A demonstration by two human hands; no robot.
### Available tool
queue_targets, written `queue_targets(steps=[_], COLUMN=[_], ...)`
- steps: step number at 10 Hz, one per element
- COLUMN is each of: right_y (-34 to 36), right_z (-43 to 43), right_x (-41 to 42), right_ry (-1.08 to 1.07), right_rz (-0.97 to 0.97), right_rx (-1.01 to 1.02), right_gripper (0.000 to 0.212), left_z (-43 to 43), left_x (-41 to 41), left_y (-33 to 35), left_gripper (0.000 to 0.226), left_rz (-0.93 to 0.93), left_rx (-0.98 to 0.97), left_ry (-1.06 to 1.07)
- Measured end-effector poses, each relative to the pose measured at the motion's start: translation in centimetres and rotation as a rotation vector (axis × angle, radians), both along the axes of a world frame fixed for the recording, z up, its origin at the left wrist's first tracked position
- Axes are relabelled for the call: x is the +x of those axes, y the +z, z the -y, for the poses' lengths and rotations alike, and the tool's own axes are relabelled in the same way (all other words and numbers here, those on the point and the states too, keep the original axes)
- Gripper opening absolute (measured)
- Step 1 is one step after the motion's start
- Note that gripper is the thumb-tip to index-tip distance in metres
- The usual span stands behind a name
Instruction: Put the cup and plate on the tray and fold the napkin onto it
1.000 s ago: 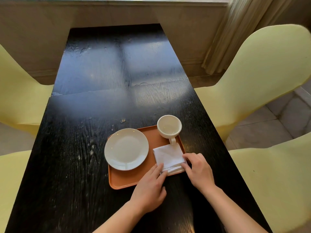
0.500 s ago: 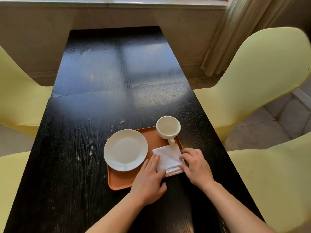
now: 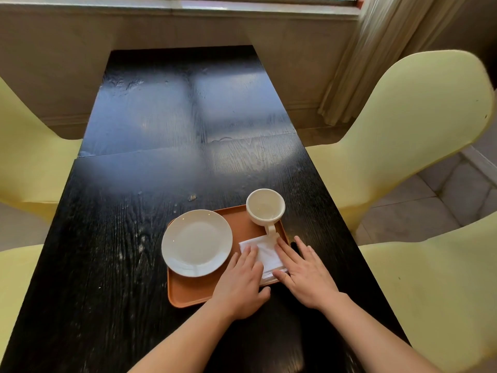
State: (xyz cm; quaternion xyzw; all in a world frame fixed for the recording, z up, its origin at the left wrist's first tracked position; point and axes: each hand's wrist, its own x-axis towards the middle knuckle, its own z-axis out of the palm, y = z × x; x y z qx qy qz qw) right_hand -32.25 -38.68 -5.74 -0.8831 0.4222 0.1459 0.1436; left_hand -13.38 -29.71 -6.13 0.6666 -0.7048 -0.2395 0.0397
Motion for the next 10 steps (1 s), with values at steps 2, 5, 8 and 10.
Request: queue_targets(steps=[2,5,8,10], right_y=[0.0,-1.1,-0.1,1.4], right_z=[-0.9,-2.5,-2.9,-3.6], right_x=[-1.2,-2.3,-2.0,-0.7], right_ry=[0.120,0.085,0.038,-0.036], right_rz=[0.024,-0.020,0.060,0.192], right_rx=[-0.076,-0.036,-0.083,-0.085], right_gripper=[0.077,0.084,0.069,0.061], left_z=[-1.9,-3.8,-4.0,-5.5], left_x=[1.1,1.1,1.4,2.4], left_y=[-0.3,-1.4,-0.1,1.9], left_gripper=[0.076,0.082,0.079,0.075], left_rz=[0.055,0.186,0.128,0.099], left_rx=[-0.061,0.015,-0.043,-0.083], left_ry=[-0.046,-0.117,-0.034,0.037])
